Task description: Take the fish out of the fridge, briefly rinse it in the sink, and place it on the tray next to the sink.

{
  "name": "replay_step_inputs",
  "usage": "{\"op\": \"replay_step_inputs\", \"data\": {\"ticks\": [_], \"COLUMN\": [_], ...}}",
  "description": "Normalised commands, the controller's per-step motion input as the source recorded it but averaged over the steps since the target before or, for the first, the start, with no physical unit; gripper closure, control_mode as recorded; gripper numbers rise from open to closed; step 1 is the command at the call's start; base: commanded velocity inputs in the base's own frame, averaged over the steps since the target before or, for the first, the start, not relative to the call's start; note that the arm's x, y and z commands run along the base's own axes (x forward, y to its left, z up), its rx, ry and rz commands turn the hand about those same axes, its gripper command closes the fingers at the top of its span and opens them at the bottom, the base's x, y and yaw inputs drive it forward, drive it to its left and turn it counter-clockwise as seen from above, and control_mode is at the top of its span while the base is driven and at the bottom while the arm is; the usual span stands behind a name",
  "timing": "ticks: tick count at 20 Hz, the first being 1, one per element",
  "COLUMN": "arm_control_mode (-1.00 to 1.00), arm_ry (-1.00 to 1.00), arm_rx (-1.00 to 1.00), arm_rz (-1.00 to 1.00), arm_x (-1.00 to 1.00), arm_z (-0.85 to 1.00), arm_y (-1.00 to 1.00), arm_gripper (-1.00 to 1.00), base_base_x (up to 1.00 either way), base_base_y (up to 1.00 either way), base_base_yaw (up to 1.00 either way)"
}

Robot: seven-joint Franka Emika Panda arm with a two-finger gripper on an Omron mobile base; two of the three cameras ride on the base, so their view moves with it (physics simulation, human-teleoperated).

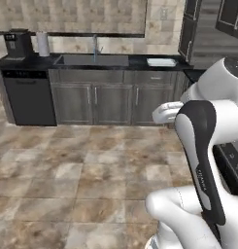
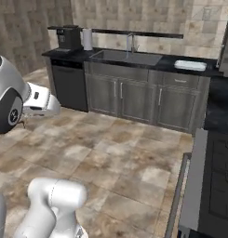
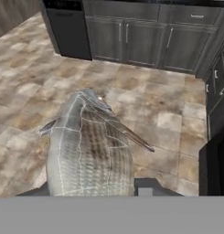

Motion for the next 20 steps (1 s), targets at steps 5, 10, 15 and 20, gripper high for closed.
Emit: {"op": "replay_step_inputs", "data": {"ticks": [5, 10, 15, 20], "arm_control_mode": [1.00, 1.00, 1.00, 1.00], "arm_ry": [0.00, 0.00, 0.00, 0.00], "arm_rx": [0.00, 0.00, 0.00, 0.00], "arm_rz": [0.00, 0.00, 0.00, 0.00], "arm_x": [0.00, 0.00, 0.00, 0.00], "arm_z": [0.00, 0.00, 0.00, 0.00], "arm_y": [0.00, 0.00, 0.00, 0.00], "arm_gripper": [1.00, 1.00, 1.00, 1.00], "base_base_x": [1.00, 1.00, 1.00, 0.93], "base_base_y": [0.22, 0.40, 0.68, 0.83], "base_base_yaw": [-0.50, -0.52, -0.47, -0.04]}}
